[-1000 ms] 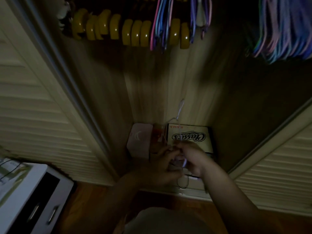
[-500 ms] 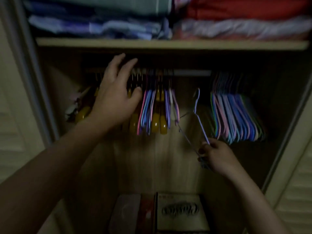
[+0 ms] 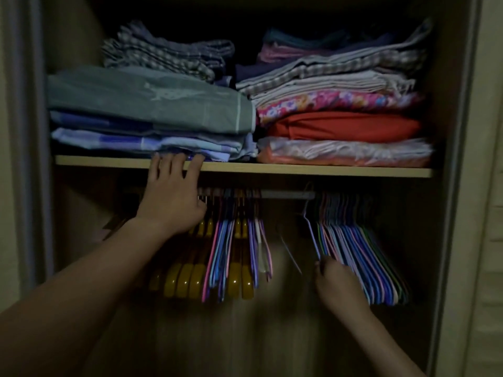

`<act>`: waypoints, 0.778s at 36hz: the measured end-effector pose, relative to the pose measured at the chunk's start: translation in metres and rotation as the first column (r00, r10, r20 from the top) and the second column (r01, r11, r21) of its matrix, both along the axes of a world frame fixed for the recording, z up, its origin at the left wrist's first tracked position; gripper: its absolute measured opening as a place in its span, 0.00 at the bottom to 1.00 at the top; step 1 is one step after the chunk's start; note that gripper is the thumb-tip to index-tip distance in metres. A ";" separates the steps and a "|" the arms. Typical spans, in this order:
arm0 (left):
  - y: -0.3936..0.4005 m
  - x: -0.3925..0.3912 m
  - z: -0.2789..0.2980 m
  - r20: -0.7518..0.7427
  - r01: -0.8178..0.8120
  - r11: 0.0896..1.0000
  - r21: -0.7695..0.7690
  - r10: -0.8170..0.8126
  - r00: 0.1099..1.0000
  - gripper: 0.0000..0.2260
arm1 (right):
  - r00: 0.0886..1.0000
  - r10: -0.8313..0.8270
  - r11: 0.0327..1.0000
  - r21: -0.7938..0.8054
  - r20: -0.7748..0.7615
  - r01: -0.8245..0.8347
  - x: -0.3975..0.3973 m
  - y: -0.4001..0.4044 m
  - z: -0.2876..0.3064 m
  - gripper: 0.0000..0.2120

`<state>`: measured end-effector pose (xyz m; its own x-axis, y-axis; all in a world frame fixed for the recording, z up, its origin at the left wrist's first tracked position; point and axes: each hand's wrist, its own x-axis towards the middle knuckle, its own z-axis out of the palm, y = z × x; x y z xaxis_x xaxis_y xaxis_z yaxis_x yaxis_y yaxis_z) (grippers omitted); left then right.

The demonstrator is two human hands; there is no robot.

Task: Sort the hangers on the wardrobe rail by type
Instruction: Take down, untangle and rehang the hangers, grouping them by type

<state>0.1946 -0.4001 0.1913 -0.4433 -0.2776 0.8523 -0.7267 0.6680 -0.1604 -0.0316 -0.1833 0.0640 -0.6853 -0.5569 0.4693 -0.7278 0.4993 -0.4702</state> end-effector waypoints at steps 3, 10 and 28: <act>-0.001 0.001 0.000 -0.011 0.036 0.999 -0.013 -0.036 0.999 0.43 | 0.998 -0.035 0.999 0.001 -0.045 0.035 -0.017 -0.019 0.013 0.13; -0.005 0.006 0.000 -0.022 0.088 0.996 -0.011 -0.088 0.996 0.41 | 0.990 -0.078 0.984 0.152 -0.120 0.096 -0.028 -0.036 0.013 0.14; -0.005 0.003 -0.002 -0.063 0.116 0.993 -0.006 -0.116 0.991 0.40 | 0.892 -0.083 0.882 0.384 -0.445 0.273 -0.033 -0.029 0.006 0.16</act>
